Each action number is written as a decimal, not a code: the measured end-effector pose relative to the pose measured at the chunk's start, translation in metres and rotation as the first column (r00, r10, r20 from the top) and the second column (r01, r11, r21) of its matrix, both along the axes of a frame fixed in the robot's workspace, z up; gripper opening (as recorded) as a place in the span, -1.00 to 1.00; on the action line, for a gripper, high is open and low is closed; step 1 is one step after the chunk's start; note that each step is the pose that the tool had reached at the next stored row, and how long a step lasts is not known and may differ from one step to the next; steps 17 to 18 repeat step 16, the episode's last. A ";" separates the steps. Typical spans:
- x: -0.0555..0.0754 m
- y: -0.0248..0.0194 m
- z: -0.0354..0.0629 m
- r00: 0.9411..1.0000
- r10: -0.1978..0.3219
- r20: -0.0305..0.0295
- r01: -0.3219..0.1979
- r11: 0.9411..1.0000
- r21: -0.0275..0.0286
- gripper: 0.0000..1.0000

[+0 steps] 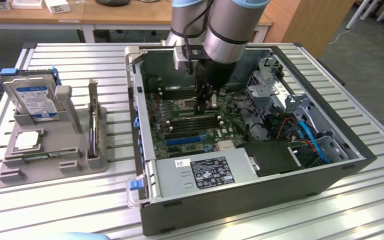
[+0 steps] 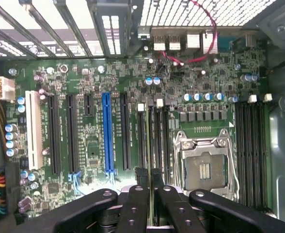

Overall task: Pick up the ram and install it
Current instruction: 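Press down the ram until it locks into place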

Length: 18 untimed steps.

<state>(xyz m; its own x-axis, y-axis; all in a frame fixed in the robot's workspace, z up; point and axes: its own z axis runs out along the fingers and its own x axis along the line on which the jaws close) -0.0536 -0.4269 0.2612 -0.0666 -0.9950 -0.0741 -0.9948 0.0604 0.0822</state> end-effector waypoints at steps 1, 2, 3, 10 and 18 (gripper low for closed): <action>0.002 0.0000 0.0000 1.000 0.000 0.000 0.000 1.000 0.000 -0.73; 0.003 0.0000 0.0000 1.000 0.000 0.000 0.000 1.000 0.000 -0.73; 0.005 0.0000 0.0000 1.000 0.000 -0.001 0.000 1.000 0.000 -0.73; 0.009 0.0000 0.0001 1.000 0.000 -0.031 0.000 1.000 -0.001 -0.73; 0.009 0.0000 0.0000 0.999 0.000 -0.033 0.000 1.000 -0.001 -0.73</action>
